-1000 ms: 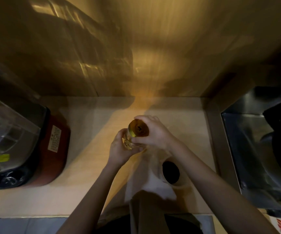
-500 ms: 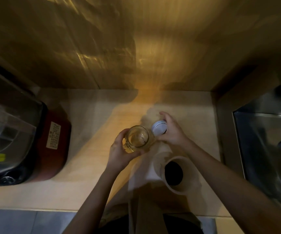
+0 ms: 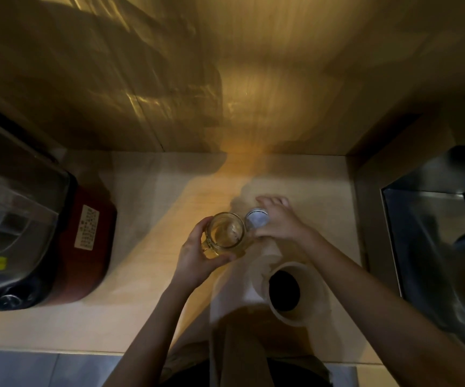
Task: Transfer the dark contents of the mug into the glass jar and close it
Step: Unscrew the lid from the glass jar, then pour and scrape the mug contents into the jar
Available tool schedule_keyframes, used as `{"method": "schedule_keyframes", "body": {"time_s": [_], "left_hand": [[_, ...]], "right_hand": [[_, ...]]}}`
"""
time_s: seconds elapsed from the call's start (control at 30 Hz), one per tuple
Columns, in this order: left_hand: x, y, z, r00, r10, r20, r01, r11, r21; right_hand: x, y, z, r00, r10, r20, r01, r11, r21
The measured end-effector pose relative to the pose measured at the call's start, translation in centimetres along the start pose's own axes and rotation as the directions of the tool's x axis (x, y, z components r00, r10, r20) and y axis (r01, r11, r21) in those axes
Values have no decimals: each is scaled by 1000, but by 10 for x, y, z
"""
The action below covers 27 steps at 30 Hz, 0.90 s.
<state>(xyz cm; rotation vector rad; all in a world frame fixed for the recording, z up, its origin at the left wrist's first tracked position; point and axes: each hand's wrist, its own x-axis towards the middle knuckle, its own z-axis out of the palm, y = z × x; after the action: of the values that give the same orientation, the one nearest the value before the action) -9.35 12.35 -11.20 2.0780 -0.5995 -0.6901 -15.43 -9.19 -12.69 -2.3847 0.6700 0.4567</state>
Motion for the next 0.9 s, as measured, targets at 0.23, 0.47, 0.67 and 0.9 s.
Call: {"method": "schedule_keyframes", "body": {"time_s": [0.23, 0.47, 0.67, 0.9], "left_hand": [[-2, 6, -2, 998, 49, 25, -50, 997, 65], [-2, 6, 0, 999, 48, 19, -50, 996, 76], [-1, 3, 3, 999, 28, 23, -30, 995, 97], [-7, 0, 6, 1000, 18, -4, -18, 999, 33]], "right_hand": [[-39, -26, -44, 993, 116, 15, -110, 883, 456], [-107, -32, -45, 972, 144, -187, 17, 747, 665], [-158, -10, -8, 841, 408, -354, 71, 567, 821], [-189, 13, 48, 801, 507, -319, -9, 542, 840]]}}
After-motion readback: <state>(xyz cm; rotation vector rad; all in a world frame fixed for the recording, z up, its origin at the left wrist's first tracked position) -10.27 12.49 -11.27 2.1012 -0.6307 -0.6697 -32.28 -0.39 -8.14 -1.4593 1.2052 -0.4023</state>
